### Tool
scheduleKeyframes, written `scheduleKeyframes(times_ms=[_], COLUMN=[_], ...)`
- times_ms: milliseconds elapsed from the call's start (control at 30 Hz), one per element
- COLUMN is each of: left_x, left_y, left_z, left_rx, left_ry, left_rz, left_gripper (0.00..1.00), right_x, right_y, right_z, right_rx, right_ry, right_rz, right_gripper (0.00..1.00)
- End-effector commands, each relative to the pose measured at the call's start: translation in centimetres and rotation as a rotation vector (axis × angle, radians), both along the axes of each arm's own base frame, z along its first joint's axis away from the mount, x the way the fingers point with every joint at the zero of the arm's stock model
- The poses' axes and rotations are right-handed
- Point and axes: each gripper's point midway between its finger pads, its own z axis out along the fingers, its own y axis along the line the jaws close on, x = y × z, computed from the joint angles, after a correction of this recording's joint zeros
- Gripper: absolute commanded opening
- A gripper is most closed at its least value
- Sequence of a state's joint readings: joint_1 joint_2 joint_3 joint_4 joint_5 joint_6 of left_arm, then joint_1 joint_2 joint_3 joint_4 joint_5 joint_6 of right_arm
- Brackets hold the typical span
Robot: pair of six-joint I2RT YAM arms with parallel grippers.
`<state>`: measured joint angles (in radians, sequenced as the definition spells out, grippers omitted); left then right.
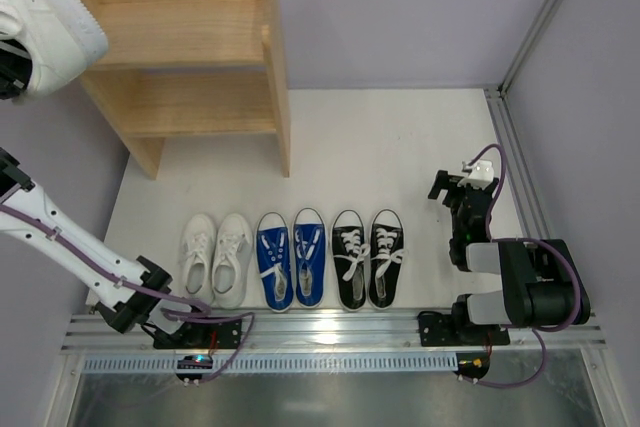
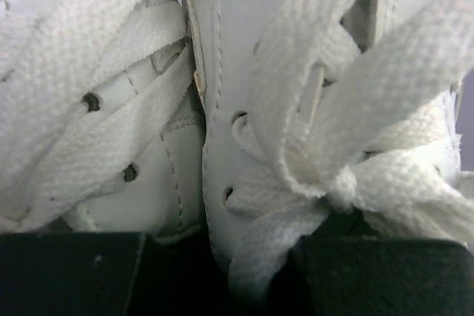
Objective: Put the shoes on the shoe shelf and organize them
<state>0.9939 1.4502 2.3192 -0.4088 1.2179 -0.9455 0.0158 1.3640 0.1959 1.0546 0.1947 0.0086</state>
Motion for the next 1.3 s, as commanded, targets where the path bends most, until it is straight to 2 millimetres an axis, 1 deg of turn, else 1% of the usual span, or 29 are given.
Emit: scheduleKeyframes(times_ms=[0,33,100,133,167,200,233,267,300,333,367,433,467,500,533,567,600,633,667,700,767,800,833,867,967,1000,1033,1167,1267], left_x=[-2.2,-2.0,-1.8,-2.0,-1.5,-1.3,-0.8,-0.1,1.0,1.8,3.4,4.8,5.9,6.3,6.7,7.9,8.2,8.7,11.1,10.7,11.8,12.1,12.3,12.3,11.0,10.4,9.3,8.7,9.1], left_y=[-3.8,-3.5,-3.6,-4.5,-3.8,-4.1,-6.0,-5.6,-4.4,-3.7,-3.5,-3.1,-3.6,-3.2,-3.4,-4.4,-4.7,-4.1,-3.9,-4.2,-4.0,-4.4,-4.4,-4.7,-4.5,-4.4,-4.5,-3.3,-2.7], left_z=[2.0,1.3,0.2,-1.3,-1.7,-2.3,-3.3,-5.2,-6.4,-7.6,-9.6,-10.8,-10.9,-10.5,-10.0,-10.0,-8.7,-8.1,-9.2,-7.4,-7.3,-6.8,-6.9,-6.8,-5.6,-5.1,-4.1,-3.3,-3.0], left_rx=[0.28,0.305,0.322,0.354,0.364,0.372,0.366,0.388,0.385,0.392,0.404,0.428,0.438,0.443,0.446,0.455,0.473,0.478,0.477,0.468,0.468,0.476,0.479,0.483,0.488,0.489,0.503,0.581,0.637], left_ry=[-0.131,-0.121,-0.099,-0.071,-0.063,-0.051,-0.033,0.029,0.083,0.125,0.192,0.237,0.231,0.221,0.203,0.198,0.166,0.17,0.212,0.173,0.177,0.155,0.156,0.147,0.119,0.106,0.07,0.055,0.048], left_rz=[-0.006,-0.004,0.016,0.022,0.087,0.095,0.033,0.058,0.14,0.174,0.186,0.221,0.207,0.245,0.254,0.24,0.26,0.316,0.313,0.321,0.347,0.351,0.356,0.348,0.382,0.389,0.397,0.459,0.482], left_gripper=[0.0,0.0,0.0,0.0,0.01,0.0,0.0,0.0,0.0,0.0,0.0,0.0,0.0,0.0,0.0,0.0,0.0,0.0,0.0,0.0,0.0,0.0,0.0,0.0,0.0,0.0,0.0,0.0,0.0], right_x=[0.5,0.5,0.5,0.5,0.5,0.5,0.4,0.5,0.5,0.5,0.5,0.5,0.5,0.5,0.5,0.4,0.5,0.5,0.5,0.5,0.5,0.5,0.5,0.5,0.5,0.5,0.5,0.5,0.5], right_y=[0.1,0.1,0.0,0.1,0.0,0.1,0.1,0.1,0.0,0.1,0.1,0.1,0.1,0.1,0.1,0.1,0.1,0.0,0.1,0.1,0.1,0.1,0.1,0.1,0.1,0.1,0.1,0.1,0.0], right_z=[2.0,1.8,1.9,2.0,1.9,1.9,1.8,1.9,2.0,1.9,1.8,1.9,1.9,1.9,1.9,1.8,2.0,1.9,1.9,1.9,1.9,1.9,1.9,1.8,1.9,1.8,1.8,1.8,1.9], right_rx=[-0.004,-0.004,-0.004,-0.004,-0.004,-0.002,-0.002,-0.002,-0.004,-0.002,-0.002,-0.002,-0.002,-0.004,-0.004,-0.002,-0.002,-0.004,-0.002,-0.002,-0.002,-0.004,-0.004,-0.004,-0.002,-0.002,-0.002,-0.002,-0.004], right_ry=[-0.08,-0.076,-0.077,-0.08,-0.077,-0.077,-0.076,-0.077,-0.08,-0.078,-0.076,-0.077,-0.077,-0.077,-0.077,-0.076,-0.081,-0.077,-0.077,-0.079,-0.079,-0.079,-0.077,-0.076,-0.079,-0.076,-0.076,-0.076,-0.079], right_rz=[0.006,0.006,0.004,0.006,0.004,0.004,0.006,0.004,0.003,0.006,0.006,0.004,0.004,0.006,0.006,0.007,0.004,0.004,0.004,0.006,0.006,0.007,0.006,0.006,0.004,0.004,0.006,0.004,0.004], right_gripper=[0.98,0.97,0.97,0.97,0.97,0.97,0.97,0.98,0.97,0.97,0.97,0.97,0.97,0.97,0.97,0.98,0.98,0.97,0.97,0.97,0.98,0.97,0.98,0.97,0.97,0.97,0.97,0.97,0.97])
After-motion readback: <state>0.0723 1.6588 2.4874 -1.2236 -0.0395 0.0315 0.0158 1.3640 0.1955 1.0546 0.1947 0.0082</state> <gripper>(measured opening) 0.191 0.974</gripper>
